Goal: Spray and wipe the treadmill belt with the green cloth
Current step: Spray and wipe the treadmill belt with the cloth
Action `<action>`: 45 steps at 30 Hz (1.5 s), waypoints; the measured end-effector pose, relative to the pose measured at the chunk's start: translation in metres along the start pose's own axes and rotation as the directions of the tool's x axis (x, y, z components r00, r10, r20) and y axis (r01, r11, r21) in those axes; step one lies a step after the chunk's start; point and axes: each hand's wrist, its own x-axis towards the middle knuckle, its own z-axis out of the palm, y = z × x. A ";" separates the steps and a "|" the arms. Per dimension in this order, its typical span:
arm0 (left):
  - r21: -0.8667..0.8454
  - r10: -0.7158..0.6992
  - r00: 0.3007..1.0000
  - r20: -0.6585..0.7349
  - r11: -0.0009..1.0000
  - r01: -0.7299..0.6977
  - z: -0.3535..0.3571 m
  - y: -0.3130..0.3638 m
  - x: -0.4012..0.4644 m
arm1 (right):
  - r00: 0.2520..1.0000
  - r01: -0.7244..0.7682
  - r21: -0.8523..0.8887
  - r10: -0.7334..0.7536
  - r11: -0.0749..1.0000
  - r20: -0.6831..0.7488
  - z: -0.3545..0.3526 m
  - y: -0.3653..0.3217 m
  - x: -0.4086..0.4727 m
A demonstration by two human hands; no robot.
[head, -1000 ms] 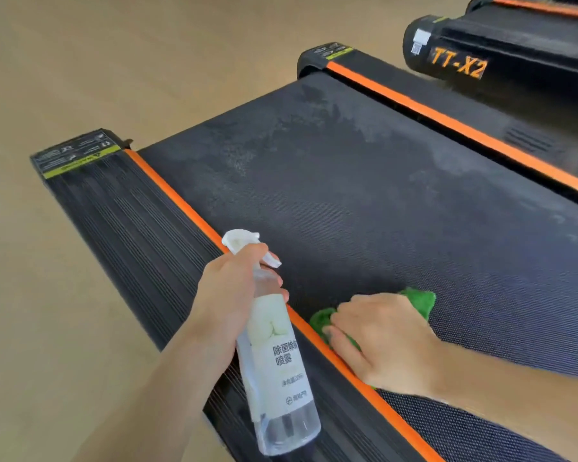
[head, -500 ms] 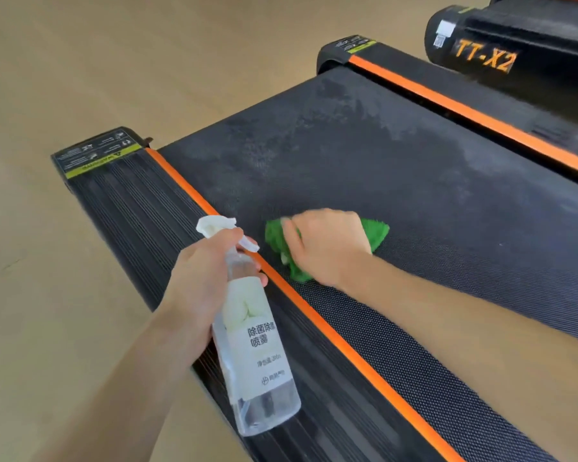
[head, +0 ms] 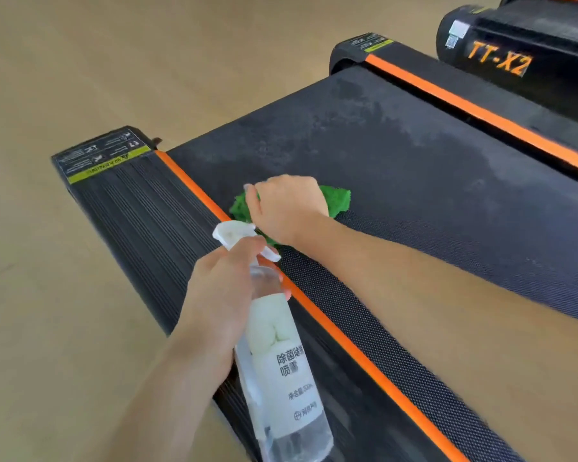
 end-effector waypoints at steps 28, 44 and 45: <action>0.051 0.047 0.985 -0.166 0.998 -0.039 -0.035 0.050 -0.012 | 0.996 0.087 0.188 -0.090 0.978 0.010 -0.004 -0.009 -0.025; -0.073 -0.013 0.988 -0.156 0.997 0.002 -0.034 0.054 0.002 | 0.998 0.059 0.124 -0.055 0.991 -0.040 0.010 -0.044 0.064; -0.063 -0.040 0.986 -0.164 0.998 0.030 -0.036 0.056 0.004 | 0.997 0.075 0.125 -0.071 0.989 -0.033 0.005 -0.037 0.042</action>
